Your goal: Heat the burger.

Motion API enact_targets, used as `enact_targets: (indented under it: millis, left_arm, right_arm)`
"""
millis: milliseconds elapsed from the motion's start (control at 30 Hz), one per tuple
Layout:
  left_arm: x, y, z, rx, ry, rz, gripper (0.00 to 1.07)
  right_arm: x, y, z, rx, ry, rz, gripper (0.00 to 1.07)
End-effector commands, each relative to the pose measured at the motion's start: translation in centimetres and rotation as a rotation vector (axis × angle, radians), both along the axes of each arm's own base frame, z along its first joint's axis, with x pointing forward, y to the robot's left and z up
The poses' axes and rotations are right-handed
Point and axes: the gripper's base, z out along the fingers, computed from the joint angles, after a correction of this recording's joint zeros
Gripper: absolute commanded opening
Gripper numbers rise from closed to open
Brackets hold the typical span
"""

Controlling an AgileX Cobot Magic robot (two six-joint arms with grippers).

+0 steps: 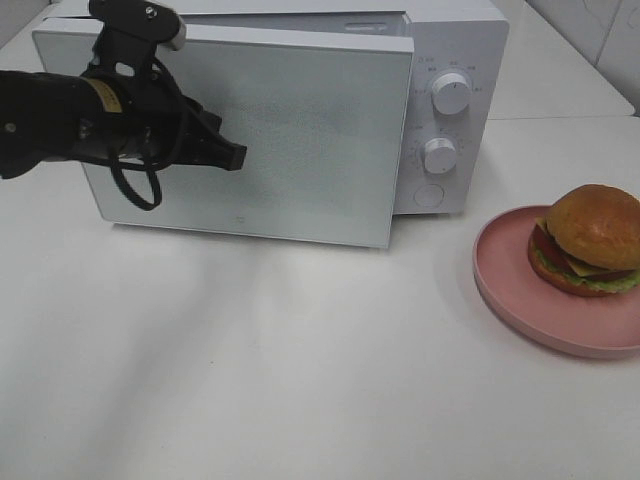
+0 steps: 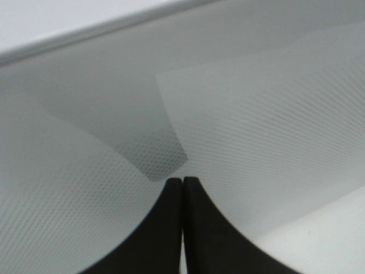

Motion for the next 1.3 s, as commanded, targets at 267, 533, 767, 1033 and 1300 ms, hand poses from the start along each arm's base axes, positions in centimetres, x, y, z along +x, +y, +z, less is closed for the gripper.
enact_targets:
  millis: [267,533,767,1033,1300]
  left_arm:
    - [2.9,-4.6,0.7,-0.039,-0.071,-0.062,0.0]
    - [4.7,-7.6,1.1,-0.062,-0.104,-0.096,0.0]
    - [5.8,-9.8,1.4,-0.077,-0.13,-0.124,0.0]
    - [4.5,-10.5,1.6,0.05,0.017,-0.169,0.0]
    - [1.7,-8.7,4.6,0.194,0.198,-0.18,0.0]
  right_arm:
    - [-0.3,0.0,0.1,-0.006,-0.033,0.0,0.72]
    - [-0.3,0.0,0.1,-0.006,-0.033,0.0,0.72]
    - [-0.3,0.0,0.1,-0.006,-0.032,0.0,0.72]
    - [-0.3,0.0,0.1,-0.006,-0.032,0.0,0.72]
    - [-0.3,0.0,0.1,-0.005,-0.032,0.0,0.72]
